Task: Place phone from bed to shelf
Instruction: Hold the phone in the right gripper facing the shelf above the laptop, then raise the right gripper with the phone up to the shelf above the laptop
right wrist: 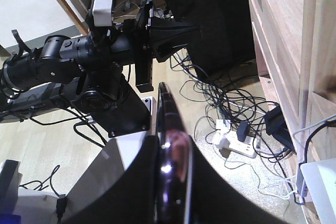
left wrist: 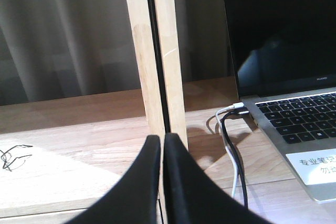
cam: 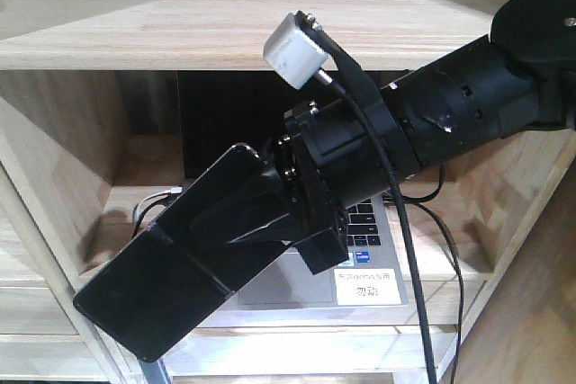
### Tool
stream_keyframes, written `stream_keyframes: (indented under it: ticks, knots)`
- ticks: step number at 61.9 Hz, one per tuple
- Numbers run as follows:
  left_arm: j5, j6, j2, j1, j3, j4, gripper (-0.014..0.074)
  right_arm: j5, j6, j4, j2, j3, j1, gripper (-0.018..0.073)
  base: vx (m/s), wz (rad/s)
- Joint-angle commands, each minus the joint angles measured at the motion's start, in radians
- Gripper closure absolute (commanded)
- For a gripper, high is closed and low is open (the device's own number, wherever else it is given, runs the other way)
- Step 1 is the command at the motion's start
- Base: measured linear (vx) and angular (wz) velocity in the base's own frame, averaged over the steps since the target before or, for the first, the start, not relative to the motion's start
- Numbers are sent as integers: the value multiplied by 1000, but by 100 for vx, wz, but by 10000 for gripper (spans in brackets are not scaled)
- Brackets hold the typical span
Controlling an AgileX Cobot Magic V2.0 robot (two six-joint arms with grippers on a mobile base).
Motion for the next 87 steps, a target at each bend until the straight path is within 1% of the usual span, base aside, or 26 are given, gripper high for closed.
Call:
stream_keyframes:
  ticks: [1,15,22,31,40,52,65,68,75,79,85,87]
  knots:
    - [-74,-6,-4,-3,-23,-9,595,46,-1,82,-37,-28,-3,562,0,0]
    - [-74,-6,-4,-3,-23,-9,595,46,-1,83,-37,-28,-3,562,0,0]
    - [-74,-6,-4,-3,-23,-9,595,46,-1,102,-37,-28,-3,562,0,0]
    - [-74,-6,-4,-3,-23,-9,595,46,-1,169,-37,-32,-3,562,0,0]
    - [-74,-6,-4,-3,-23,-9,595,39,-10,271,-37,-32,-3,562,0,0]
    - [-74,-6,-4,-3,-23,-9,595,-8,-99,438,-37,-32,-3,562,0,0]
    - [-74,-6,-4,-3,-23,-9,595,-129,-216,625,-37,-34,-3,562,0,0]
    - [-74,-6,-4,-3,-23,-9,595,-149,-248,652,-37,-45,-3,562,0,0]
    - [-74,-6,-4,-3,-23,-9,595,-217,-320,657,-37,-118,-3,562,0,0]
    - [-74,-6,-4,-3,-23,-9,595,-274,-336,655,-37,-166,-3,562,0,0]
    - [-74,-6,-4,-3,-23,-9,595,-417,-339,654,-37,-243,-3,562,0,0]
    - [-74,-6,-4,-3,-23,-9,595,-485,-339,653,-37,-267,-3,562,0,0]
